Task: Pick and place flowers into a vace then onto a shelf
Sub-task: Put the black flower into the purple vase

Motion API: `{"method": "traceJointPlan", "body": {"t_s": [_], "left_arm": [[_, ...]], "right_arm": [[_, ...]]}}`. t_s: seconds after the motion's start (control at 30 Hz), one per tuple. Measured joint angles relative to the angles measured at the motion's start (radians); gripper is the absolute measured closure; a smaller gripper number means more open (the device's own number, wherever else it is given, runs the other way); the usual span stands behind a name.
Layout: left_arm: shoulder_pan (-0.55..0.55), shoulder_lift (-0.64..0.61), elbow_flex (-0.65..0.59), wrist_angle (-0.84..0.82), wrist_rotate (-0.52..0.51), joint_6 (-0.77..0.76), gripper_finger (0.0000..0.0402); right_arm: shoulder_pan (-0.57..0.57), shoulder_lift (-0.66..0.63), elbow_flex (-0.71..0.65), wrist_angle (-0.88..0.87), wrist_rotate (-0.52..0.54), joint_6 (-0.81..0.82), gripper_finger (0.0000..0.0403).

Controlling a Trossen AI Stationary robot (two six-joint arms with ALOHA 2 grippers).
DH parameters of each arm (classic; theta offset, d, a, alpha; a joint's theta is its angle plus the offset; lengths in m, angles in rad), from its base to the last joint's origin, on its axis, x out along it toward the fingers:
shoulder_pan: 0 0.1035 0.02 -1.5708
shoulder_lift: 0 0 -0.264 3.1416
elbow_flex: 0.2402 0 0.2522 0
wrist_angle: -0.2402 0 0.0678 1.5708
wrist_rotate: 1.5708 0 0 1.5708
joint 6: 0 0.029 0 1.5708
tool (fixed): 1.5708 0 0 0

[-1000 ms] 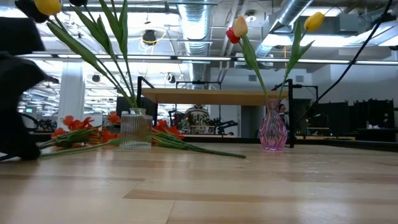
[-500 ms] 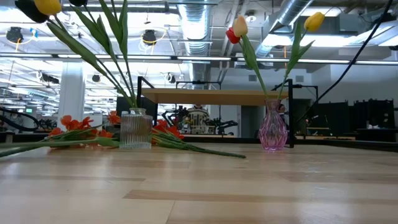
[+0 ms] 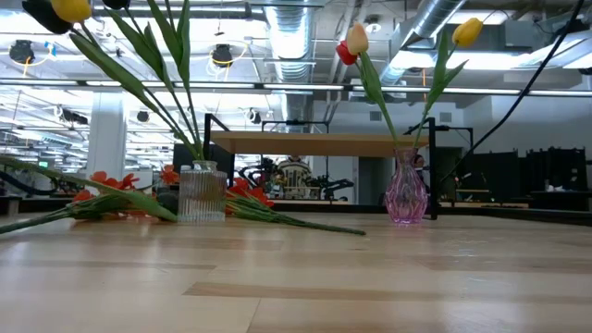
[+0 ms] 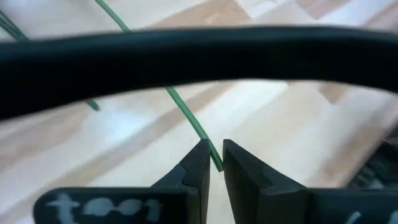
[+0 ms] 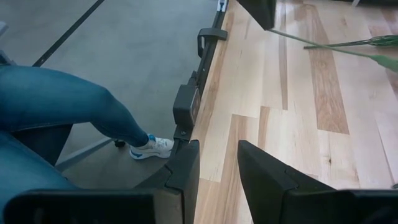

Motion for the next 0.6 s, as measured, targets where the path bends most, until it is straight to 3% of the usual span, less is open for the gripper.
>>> {"method": "traceJointPlan", "body": {"t_s": [0.33, 0.6], "left_arm": [[-0.044, 0.000, 0.053, 0.035, -0.093, -0.014, 0.0373], [-0.043, 0.000, 0.053, 0.130, -0.182, 0.084, 0.0373]], "right_arm": [[-0.007, 0.000, 0.000, 0.000, 0.001, 0.000, 0.0301], [-0.021, 0.000, 0.000, 0.000, 0.000, 0.000, 0.0301]]}}
